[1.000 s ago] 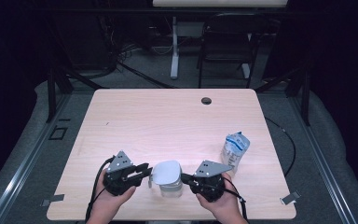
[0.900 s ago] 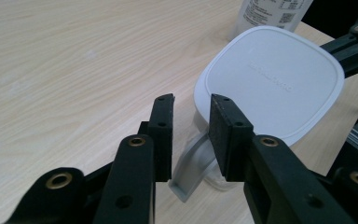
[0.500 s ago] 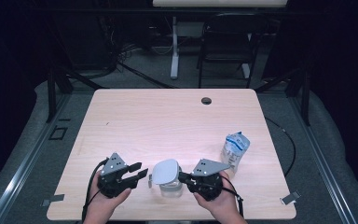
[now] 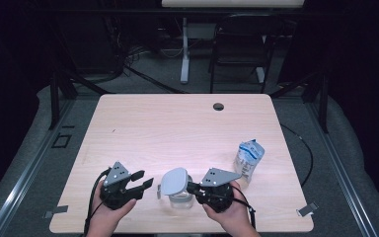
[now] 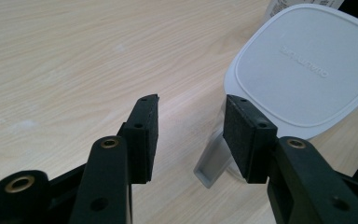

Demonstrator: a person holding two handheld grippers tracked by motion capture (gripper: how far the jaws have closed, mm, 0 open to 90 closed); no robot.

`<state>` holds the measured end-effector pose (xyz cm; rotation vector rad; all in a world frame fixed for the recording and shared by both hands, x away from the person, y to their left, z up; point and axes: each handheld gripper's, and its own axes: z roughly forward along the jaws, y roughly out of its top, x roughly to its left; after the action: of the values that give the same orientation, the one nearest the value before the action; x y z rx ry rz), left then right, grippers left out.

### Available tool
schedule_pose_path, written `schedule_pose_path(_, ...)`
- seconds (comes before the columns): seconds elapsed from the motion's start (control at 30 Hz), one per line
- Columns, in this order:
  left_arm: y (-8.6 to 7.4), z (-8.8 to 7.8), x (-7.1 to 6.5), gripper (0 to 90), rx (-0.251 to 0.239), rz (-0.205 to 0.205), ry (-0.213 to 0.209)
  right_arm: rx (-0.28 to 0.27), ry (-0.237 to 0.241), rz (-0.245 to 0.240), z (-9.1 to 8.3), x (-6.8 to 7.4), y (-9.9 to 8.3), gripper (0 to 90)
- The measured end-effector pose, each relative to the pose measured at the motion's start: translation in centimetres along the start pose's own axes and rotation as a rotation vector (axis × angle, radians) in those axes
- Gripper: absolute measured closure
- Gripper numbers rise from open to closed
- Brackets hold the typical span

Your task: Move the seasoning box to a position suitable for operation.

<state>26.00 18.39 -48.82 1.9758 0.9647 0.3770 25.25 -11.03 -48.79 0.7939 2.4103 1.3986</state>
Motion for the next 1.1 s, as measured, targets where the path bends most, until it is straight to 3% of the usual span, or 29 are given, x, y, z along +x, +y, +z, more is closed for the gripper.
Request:
schedule_pose_path(0.23,-0.2,-0.5,0.9,55.8,0.006,-0.024,0.0,0.011,-0.004,-0.007,0.0,0.4,0.6,86.7)
schedule_pose_path(0.67,-0.3,-0.7,0.8,55.7,0.02,-0.021,0.004,0.037,-0.011,0.005,0.3,0.5,1.1,86.7)
schedule_pose_path(1.1,0.3,-1.6,1.4,55.0,-0.029,-0.027,-0.005,0.03,-0.01,-0.011,0.4,1.1,2.2,86.6)
